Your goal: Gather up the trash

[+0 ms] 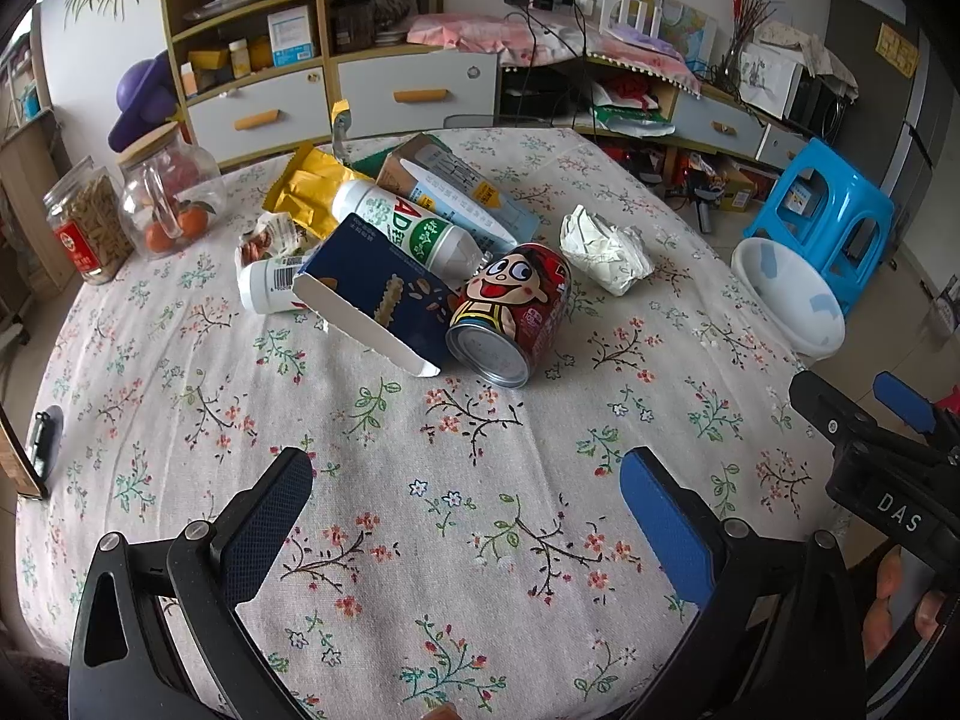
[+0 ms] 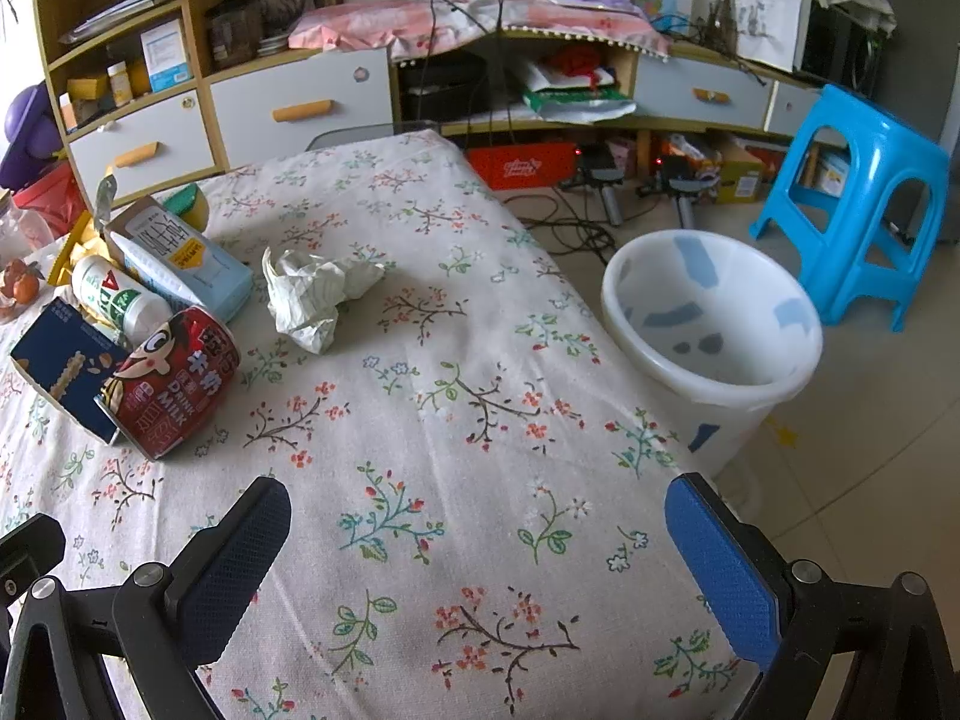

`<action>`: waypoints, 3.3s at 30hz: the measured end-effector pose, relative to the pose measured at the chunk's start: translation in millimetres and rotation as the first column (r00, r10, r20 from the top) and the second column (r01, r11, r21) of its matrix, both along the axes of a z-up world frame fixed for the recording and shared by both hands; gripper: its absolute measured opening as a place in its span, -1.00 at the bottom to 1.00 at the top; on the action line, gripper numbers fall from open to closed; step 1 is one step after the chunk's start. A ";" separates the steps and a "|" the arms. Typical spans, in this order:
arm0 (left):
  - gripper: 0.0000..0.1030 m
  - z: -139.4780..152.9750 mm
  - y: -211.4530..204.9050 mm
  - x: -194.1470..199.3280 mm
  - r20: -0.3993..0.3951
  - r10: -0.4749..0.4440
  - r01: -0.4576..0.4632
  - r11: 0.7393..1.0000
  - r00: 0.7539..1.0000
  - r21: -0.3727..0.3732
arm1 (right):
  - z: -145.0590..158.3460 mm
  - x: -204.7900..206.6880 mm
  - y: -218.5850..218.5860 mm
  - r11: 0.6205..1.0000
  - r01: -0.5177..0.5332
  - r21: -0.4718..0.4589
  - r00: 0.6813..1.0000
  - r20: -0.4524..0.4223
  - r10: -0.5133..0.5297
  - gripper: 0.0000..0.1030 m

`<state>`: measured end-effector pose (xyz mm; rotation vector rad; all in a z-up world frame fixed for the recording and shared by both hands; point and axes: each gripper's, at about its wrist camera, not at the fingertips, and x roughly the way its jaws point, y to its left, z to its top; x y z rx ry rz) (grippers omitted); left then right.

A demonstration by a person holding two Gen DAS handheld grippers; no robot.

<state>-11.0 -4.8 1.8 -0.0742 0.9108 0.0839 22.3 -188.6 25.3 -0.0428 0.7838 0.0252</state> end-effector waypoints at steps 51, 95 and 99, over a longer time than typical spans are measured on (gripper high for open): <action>1.00 26.2 53.9 40.9 0.005 0.095 -0.095 0.995 0.995 0.029 | 23.1 52.1 16.9 0.995 -0.098 0.009 0.988 -0.122 0.098 0.99; -0.50 14.7 137.7 94.1 -0.068 0.040 -0.065 0.905 0.997 -0.421 | -29.6 185.4 48.3 0.940 -0.234 0.248 0.899 -0.313 0.307 -0.23; -0.51 29.8 133.6 91.4 -0.029 0.060 -0.067 0.899 0.998 -0.432 | -15.9 183.0 20.6 0.947 -0.191 0.259 0.921 -0.287 0.264 -0.23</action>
